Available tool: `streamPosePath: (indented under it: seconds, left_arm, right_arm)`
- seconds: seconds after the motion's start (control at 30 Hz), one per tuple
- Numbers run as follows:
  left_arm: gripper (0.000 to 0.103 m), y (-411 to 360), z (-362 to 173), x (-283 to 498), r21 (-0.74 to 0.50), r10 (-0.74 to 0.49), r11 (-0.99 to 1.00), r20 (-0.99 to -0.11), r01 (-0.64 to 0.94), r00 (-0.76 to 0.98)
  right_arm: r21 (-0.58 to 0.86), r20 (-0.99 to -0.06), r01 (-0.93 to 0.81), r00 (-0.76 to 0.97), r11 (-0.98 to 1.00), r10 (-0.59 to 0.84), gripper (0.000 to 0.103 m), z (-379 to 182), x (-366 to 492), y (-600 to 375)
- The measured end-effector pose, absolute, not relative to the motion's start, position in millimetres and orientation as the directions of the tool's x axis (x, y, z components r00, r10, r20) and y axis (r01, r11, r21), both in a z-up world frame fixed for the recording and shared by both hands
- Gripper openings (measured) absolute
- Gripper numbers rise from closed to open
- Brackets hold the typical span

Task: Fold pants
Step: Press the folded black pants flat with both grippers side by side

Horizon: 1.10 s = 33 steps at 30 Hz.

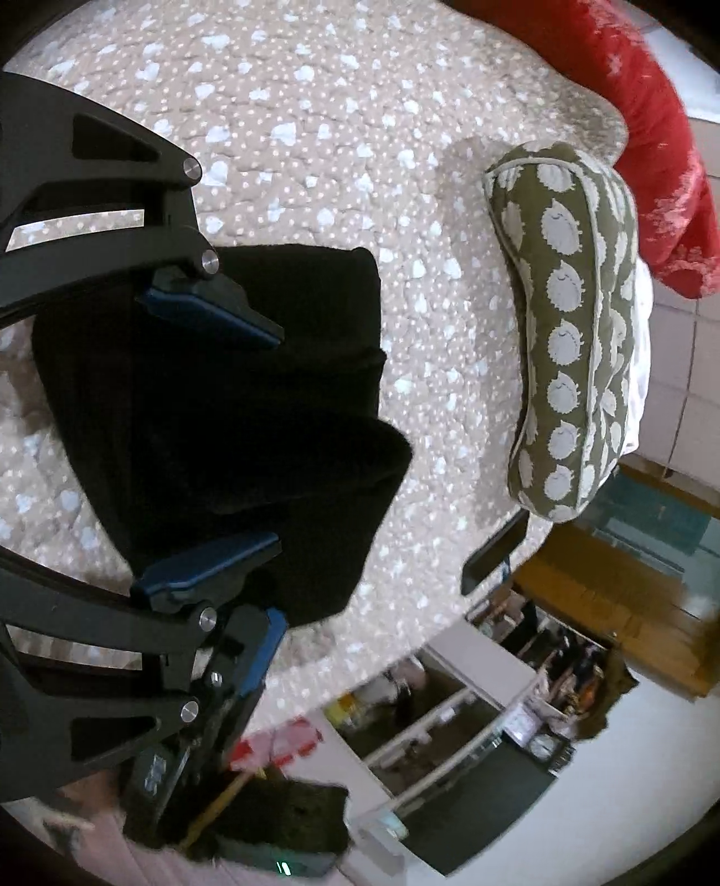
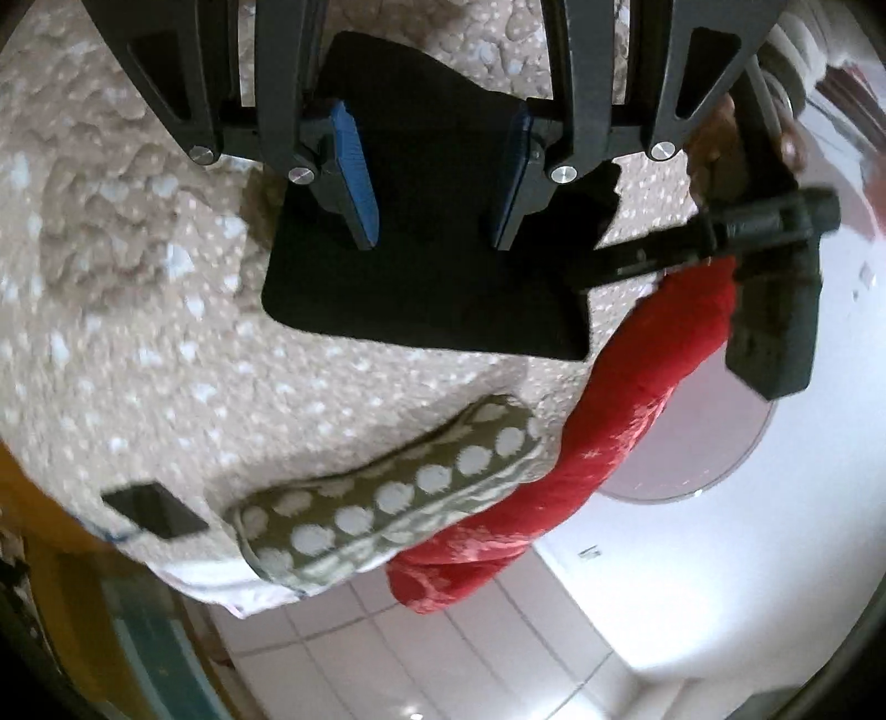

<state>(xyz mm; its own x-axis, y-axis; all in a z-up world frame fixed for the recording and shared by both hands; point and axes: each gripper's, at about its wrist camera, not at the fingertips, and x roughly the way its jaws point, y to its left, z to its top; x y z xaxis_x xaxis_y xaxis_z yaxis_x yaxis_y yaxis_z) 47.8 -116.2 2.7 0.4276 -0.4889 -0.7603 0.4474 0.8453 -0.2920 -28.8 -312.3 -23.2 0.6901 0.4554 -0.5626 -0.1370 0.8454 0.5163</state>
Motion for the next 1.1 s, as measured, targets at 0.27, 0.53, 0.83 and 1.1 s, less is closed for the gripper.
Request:
streamPosePath:
  seconds: [0.27,0.53,0.83,1.1]
  left_arm:
    - [0.012,-103,4,61,-0.329,-0.479,0.866,-0.761,0.376,0.437]
    - [0.012,-58,-3,65,-0.338,-0.440,0.896,-0.761,0.288,0.476]
    - [0.016,-74,-7,50,-0.247,-0.368,0.925,-0.770,0.289,0.521]
    - [0.019,-78,-1,41,-0.159,-0.291,0.948,-0.785,0.275,0.547]
  right_arm:
    - [0.504,-0.572,-0.135,0.688,0.853,0.446,0.041,-13,-13,-298]
    - [0.430,-0.568,-0.231,0.682,0.873,0.460,0.041,10,-3,-261]
    - [0.392,-0.639,-0.201,0.642,0.898,0.423,0.041,-14,15,-250]
    - [0.390,-0.634,-0.162,0.666,0.906,0.392,0.041,-1,3,-261]
